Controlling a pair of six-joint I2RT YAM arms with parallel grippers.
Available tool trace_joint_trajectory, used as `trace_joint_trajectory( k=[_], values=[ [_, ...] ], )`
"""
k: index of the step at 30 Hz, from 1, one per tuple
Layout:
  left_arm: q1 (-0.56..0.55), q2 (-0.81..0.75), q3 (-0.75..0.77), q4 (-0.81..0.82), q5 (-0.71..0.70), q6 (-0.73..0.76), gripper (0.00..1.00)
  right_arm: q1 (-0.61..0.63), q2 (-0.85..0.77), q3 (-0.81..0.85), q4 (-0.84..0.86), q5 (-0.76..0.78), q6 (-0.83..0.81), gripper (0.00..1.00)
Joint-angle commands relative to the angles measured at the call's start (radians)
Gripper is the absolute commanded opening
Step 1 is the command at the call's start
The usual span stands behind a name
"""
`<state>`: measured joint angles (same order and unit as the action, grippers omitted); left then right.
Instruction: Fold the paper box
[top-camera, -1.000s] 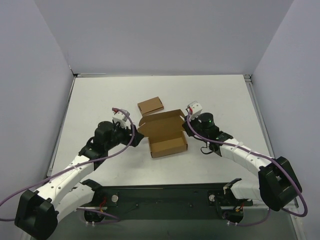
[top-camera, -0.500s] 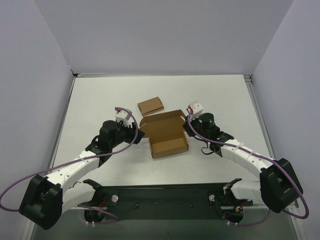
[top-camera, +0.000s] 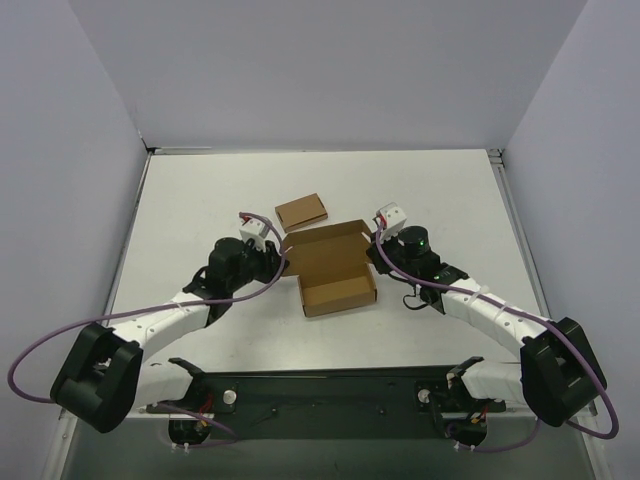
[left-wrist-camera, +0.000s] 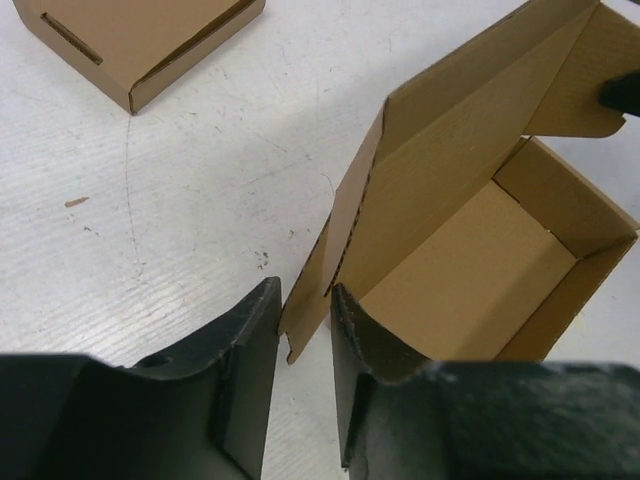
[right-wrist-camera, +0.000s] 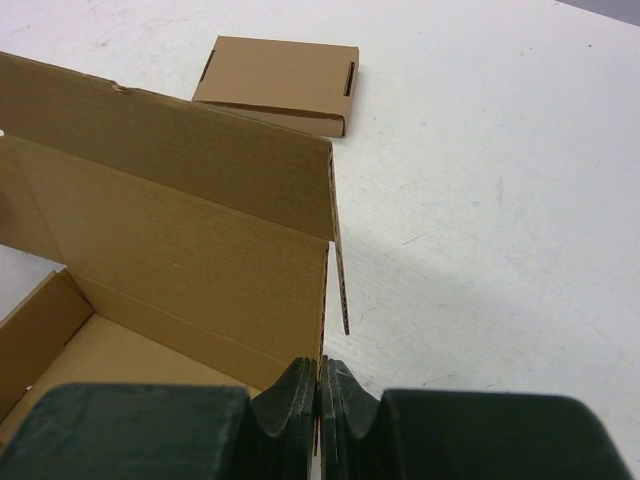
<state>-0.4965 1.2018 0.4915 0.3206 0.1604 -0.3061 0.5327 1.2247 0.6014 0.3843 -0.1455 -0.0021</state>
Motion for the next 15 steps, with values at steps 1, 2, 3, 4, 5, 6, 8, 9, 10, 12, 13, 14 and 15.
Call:
trace_joint_trajectory(
  k=[1,2,3,4,5,6,8,9,10,12,13,14,15],
  values=[
    [-0.007,0.042,0.039,0.124,0.021,0.004,0.32,0.010,-0.011,0.014,0.018,0.006,0.002,0.00],
    [-0.010,0.056,0.045,0.129,0.022,0.002,0.26,0.013,-0.014,0.012,0.019,0.010,0.002,0.00],
    [-0.014,0.062,0.050,0.132,0.024,0.001,0.21,0.019,-0.014,0.014,0.018,0.018,0.002,0.00],
    [-0.019,0.070,0.055,0.132,0.024,-0.001,0.17,0.026,-0.016,0.014,0.018,0.044,0.002,0.00],
    [-0.023,0.083,0.070,0.130,0.021,-0.002,0.08,0.033,-0.016,0.015,0.015,0.064,0.002,0.00],
    [-0.037,0.090,0.079,0.126,0.011,-0.005,0.05,0.042,-0.014,0.017,0.016,0.081,0.002,0.00],
    [-0.060,0.108,0.113,0.110,-0.033,-0.007,0.02,0.075,-0.013,0.017,0.028,0.142,0.002,0.00],
    [-0.088,0.114,0.130,0.092,-0.051,-0.004,0.01,0.087,-0.011,0.014,0.036,0.182,0.031,0.00],
    [-0.103,0.123,0.145,0.084,-0.074,0.001,0.01,0.101,-0.010,0.014,0.044,0.229,0.054,0.00],
    [-0.132,0.146,0.192,0.054,-0.151,0.012,0.00,0.119,-0.001,0.012,0.065,0.283,0.079,0.00],
    [-0.154,0.156,0.208,0.046,-0.180,0.013,0.00,0.127,0.002,0.017,0.073,0.306,0.086,0.00],
    [-0.163,0.172,0.223,0.038,-0.202,0.013,0.00,0.145,0.010,0.017,0.089,0.364,0.106,0.00],
    [-0.171,0.180,0.242,0.031,-0.252,0.007,0.00,0.153,0.015,0.017,0.100,0.386,0.116,0.00]
  ],
)
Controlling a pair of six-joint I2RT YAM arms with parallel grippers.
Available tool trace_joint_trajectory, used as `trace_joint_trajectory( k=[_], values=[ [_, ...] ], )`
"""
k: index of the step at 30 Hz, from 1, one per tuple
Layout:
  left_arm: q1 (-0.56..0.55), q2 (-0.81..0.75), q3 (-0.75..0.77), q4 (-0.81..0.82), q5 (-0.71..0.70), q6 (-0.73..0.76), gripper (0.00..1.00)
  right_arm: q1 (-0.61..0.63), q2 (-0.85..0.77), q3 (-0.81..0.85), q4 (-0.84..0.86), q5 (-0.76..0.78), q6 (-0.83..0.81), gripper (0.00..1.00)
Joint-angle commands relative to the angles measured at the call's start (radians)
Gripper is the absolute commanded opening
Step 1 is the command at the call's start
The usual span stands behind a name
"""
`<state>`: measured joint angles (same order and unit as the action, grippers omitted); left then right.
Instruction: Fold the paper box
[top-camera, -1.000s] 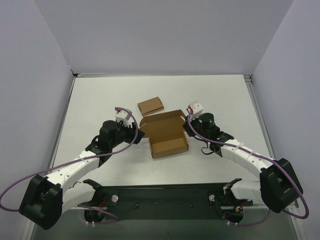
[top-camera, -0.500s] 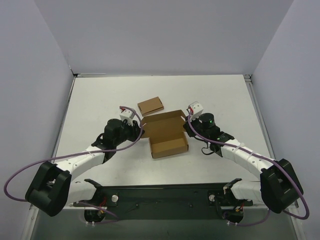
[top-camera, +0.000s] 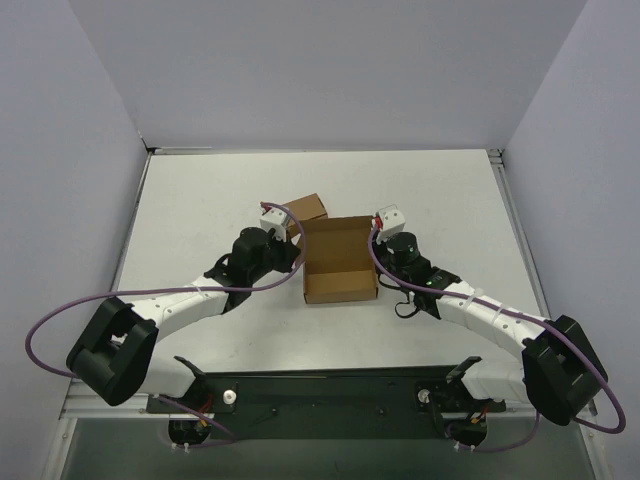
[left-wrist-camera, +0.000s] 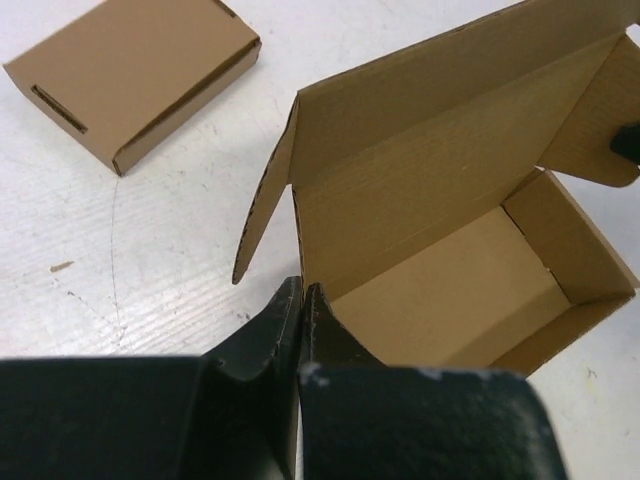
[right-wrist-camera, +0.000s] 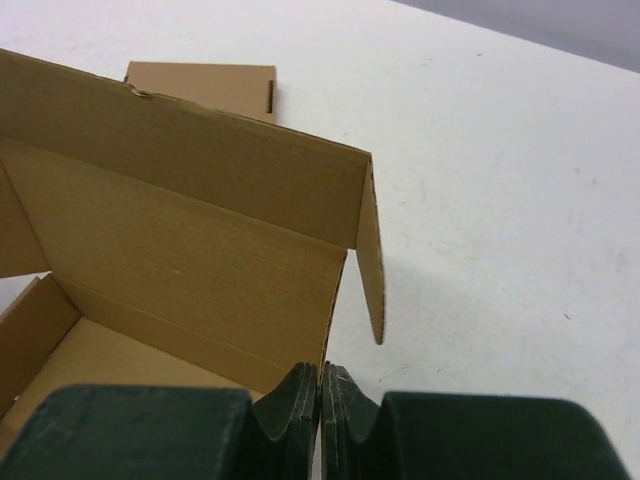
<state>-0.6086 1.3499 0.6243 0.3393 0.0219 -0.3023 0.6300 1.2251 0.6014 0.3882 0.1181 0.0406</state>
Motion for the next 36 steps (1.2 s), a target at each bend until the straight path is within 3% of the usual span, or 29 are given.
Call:
trace_joint_trajectory(
  k=[1,8,12,25,28,30,36],
  values=[
    [-0.072,0.041,0.117,0.013,-0.135,-0.006,0.00,0.065,0.017,0.018,0.110,0.141,0.079,0.00],
    [-0.147,0.107,0.074,0.190,-0.284,-0.064,0.00,0.209,0.083,-0.055,0.334,0.394,0.127,0.00],
    [-0.197,0.140,0.031,0.293,-0.341,-0.078,0.00,0.278,0.131,-0.066,0.370,0.555,0.136,0.00],
    [-0.295,0.143,-0.089,0.372,-0.441,-0.101,0.00,0.333,0.110,-0.084,0.252,0.632,0.263,0.01],
    [-0.324,0.132,-0.127,0.400,-0.491,-0.095,0.00,0.346,0.082,-0.094,0.190,0.641,0.295,0.08],
    [-0.345,0.124,-0.159,0.438,-0.534,-0.081,0.00,0.355,0.059,-0.104,0.164,0.643,0.330,0.24],
    [-0.413,0.112,-0.210,0.515,-0.611,-0.018,0.00,0.376,-0.082,-0.147,0.083,0.618,0.381,0.41]
  ],
)
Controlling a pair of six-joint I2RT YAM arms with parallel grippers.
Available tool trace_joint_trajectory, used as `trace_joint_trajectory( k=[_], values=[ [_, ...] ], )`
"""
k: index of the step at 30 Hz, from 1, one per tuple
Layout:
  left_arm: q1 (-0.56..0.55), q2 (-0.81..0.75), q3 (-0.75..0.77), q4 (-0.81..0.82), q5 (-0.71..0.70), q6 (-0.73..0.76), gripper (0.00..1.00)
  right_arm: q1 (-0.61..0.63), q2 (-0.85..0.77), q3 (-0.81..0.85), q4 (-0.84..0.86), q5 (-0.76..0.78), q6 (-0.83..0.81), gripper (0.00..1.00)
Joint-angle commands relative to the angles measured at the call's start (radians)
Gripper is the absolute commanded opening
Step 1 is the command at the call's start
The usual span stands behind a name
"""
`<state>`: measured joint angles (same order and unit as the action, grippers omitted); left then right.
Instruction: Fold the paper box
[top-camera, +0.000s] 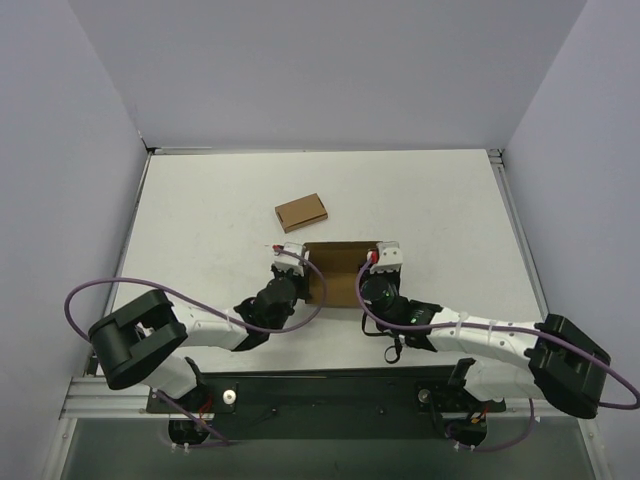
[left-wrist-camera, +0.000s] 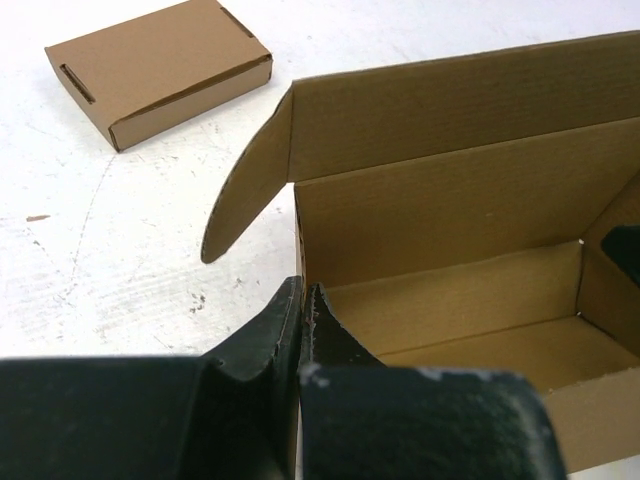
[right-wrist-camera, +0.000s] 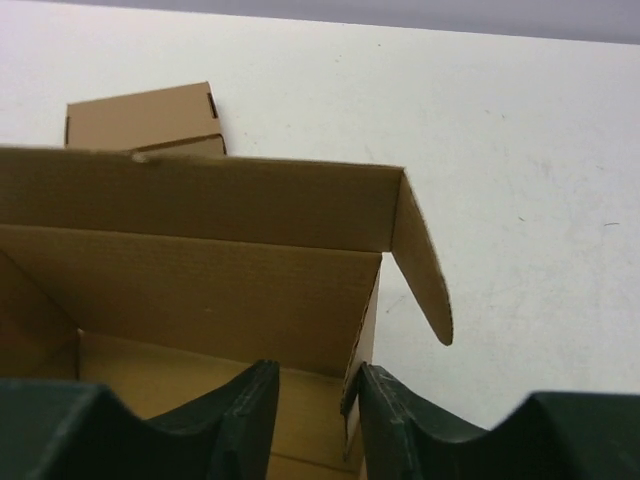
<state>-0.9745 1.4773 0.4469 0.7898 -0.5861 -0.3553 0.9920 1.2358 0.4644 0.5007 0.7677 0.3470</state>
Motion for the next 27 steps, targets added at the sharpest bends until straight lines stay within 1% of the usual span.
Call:
trace_joint_trajectory(
  k=[1,2,3,4,6,9,15,19,24,27],
  values=[
    [-0.055,-0.015,-0.040,0.072,-0.023,0.045,0.00,0.014,-0.129,-0.010,-0.062,-0.037,0.082,0.43],
    [-0.073,-0.015,-0.046,0.087,-0.032,0.068,0.00,0.016,-0.148,-0.013,-0.077,-0.042,0.087,0.47],
    [-0.081,-0.017,-0.050,0.097,-0.043,0.079,0.00,0.016,-0.165,-0.018,-0.094,-0.054,0.108,0.56],
    [-0.088,-0.017,-0.054,0.104,-0.055,0.088,0.00,0.016,-0.198,-0.017,-0.140,-0.059,0.122,0.61],
    [-0.111,-0.021,-0.060,0.120,-0.090,0.114,0.00,0.016,-0.229,-0.020,-0.188,-0.061,0.145,0.68],
    [-0.142,-0.028,-0.068,0.140,-0.141,0.156,0.00,0.014,-0.286,-0.033,-0.246,-0.061,0.175,0.73],
    [-0.185,-0.015,-0.066,0.172,-0.211,0.214,0.00,0.017,-0.389,-0.026,-0.381,-0.088,0.207,0.74],
    [-0.190,0.000,-0.071,0.175,-0.230,0.219,0.00,0.025,-0.504,-0.021,-0.458,-0.128,0.178,0.70],
    [-0.193,0.012,-0.082,0.195,-0.251,0.228,0.00,0.030,-0.643,-0.020,-0.493,-0.218,0.146,0.68],
    [-0.197,0.034,-0.106,0.256,-0.262,0.251,0.00,0.028,-0.670,0.000,-0.485,-0.237,0.135,0.68]
  ],
)
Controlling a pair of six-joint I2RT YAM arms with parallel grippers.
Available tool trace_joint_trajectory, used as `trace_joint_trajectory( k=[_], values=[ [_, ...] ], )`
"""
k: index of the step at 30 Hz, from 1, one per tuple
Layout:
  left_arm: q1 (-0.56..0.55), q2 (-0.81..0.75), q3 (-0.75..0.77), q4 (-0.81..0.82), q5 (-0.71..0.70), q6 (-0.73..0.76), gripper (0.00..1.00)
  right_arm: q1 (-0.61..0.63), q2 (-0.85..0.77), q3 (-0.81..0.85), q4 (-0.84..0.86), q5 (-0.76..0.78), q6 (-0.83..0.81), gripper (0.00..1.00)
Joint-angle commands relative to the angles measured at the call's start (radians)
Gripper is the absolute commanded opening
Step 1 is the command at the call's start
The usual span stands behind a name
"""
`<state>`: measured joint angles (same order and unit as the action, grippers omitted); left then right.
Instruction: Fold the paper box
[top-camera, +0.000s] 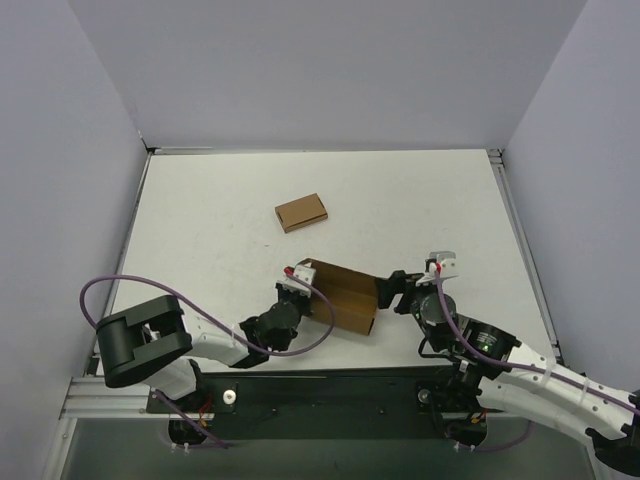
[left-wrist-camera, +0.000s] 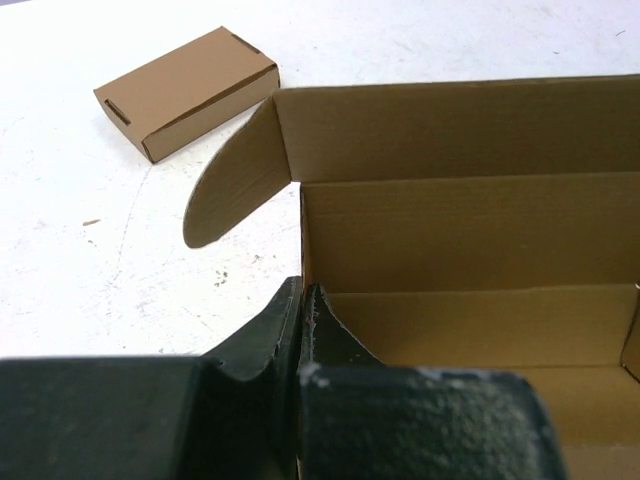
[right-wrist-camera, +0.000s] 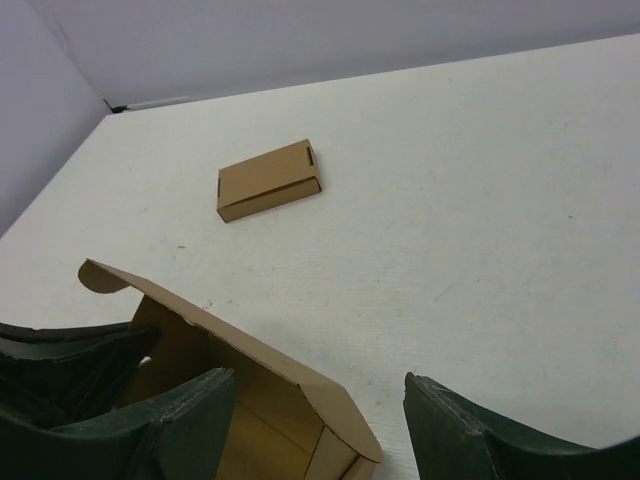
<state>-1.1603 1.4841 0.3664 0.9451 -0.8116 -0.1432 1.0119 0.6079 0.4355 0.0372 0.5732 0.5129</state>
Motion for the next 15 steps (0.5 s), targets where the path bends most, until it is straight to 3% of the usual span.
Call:
trace_joint_trajectory(
  k=[1,7,15],
  values=[
    [-0.015,0.039,-0.035,0.148,-0.038,0.056,0.00,0.008,-0.034,0.040,-0.020,-0.045,-0.034,0.69],
    [-0.035,0.091,-0.119,0.345,-0.032,0.114,0.00,0.004,0.124,0.147,0.032,-0.047,-0.036,0.72],
    [-0.044,0.094,-0.179,0.386,-0.017,0.093,0.00,0.007,0.286,0.174,0.136,-0.139,-0.060,0.71]
  ],
)
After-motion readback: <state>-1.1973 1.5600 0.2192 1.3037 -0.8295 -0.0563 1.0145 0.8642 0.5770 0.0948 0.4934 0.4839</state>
